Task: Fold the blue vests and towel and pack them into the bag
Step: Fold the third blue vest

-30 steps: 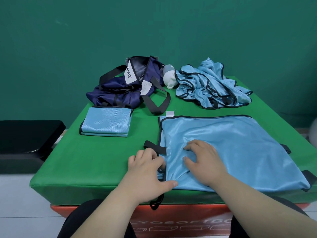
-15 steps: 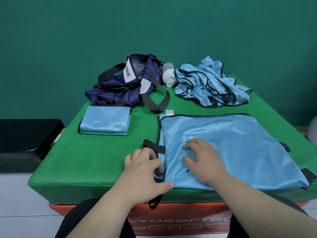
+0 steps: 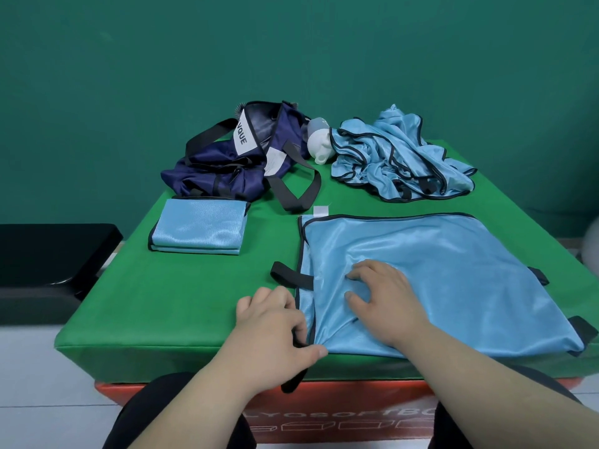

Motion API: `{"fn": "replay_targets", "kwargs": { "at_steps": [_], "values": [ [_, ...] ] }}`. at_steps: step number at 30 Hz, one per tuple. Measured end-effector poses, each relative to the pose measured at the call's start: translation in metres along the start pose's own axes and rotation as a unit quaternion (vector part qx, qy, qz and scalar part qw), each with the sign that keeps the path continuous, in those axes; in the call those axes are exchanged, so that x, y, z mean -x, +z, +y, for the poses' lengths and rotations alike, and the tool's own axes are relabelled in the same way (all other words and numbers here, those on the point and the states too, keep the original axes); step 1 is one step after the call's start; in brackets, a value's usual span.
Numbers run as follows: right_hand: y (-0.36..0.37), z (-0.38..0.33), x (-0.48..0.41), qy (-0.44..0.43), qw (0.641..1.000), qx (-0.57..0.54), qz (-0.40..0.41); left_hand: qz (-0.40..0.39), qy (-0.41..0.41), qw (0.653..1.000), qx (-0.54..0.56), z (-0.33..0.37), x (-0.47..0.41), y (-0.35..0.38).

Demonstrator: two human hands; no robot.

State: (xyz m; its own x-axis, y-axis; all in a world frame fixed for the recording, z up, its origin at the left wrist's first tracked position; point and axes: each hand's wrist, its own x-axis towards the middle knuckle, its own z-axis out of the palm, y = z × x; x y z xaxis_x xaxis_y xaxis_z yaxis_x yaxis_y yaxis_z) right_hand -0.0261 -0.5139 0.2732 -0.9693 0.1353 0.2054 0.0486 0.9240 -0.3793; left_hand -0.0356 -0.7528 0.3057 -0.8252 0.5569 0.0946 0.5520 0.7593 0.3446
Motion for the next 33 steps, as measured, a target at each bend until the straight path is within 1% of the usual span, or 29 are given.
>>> {"fn": "replay_targets", "kwargs": {
  "at_steps": [3, 6, 8, 11, 13, 17, 20, 23, 26, 29, 33],
  "values": [
    [0.000, 0.000, 0.001, 0.002, 1.000, 0.001, 0.000, 0.007, -0.003, 0.999, -0.048, 0.007, 0.001, 0.002],
    [0.000, -0.001, 0.001, -0.001, 1.000, 0.002, 0.001, 0.020, -0.013, 0.999, -0.037, 0.013, 0.001, 0.007],
    [0.000, 0.000, 0.000, -0.002, 1.000, 0.004, -0.005, 0.047, -0.013, 0.999, 0.014, 0.013, 0.001, 0.008],
    [0.000, 0.000, 0.000, -0.001, 1.000, 0.001, -0.002, 0.098, 0.001, 0.987, 0.127, 0.011, 0.002, 0.004],
    [0.001, 0.001, 0.000, -0.001, 1.000, -0.004, 0.001, 0.107, 0.007, 0.984, 0.145, 0.012, 0.003, 0.000],
    [0.001, 0.001, 0.001, -0.006, 1.000, -0.011, 0.003, 0.062, -0.010, 0.989, 0.134, 0.012, 0.007, -0.004],
    [0.001, 0.001, 0.001, -0.008, 1.000, -0.007, 0.005, 0.034, -0.006, 0.992, 0.125, 0.012, 0.007, -0.006],
    [-0.001, 0.001, 0.002, -0.015, 1.000, -0.015, 0.004, 0.021, -0.001, 0.990, 0.138, 0.010, 0.007, -0.005],
    [-0.002, 0.001, 0.003, -0.025, 0.999, -0.023, -0.009, 0.008, -0.027, 0.984, 0.177, 0.009, 0.008, -0.006],
    [-0.003, 0.002, 0.003, -0.035, 0.998, -0.024, -0.035, 0.017, -0.056, 0.980, 0.188, 0.006, 0.007, -0.006],
    [-0.005, 0.002, 0.001, -0.035, 0.996, -0.053, -0.062, 0.048, -0.047, 0.989, 0.130, 0.007, 0.006, -0.006]
  ]
}}
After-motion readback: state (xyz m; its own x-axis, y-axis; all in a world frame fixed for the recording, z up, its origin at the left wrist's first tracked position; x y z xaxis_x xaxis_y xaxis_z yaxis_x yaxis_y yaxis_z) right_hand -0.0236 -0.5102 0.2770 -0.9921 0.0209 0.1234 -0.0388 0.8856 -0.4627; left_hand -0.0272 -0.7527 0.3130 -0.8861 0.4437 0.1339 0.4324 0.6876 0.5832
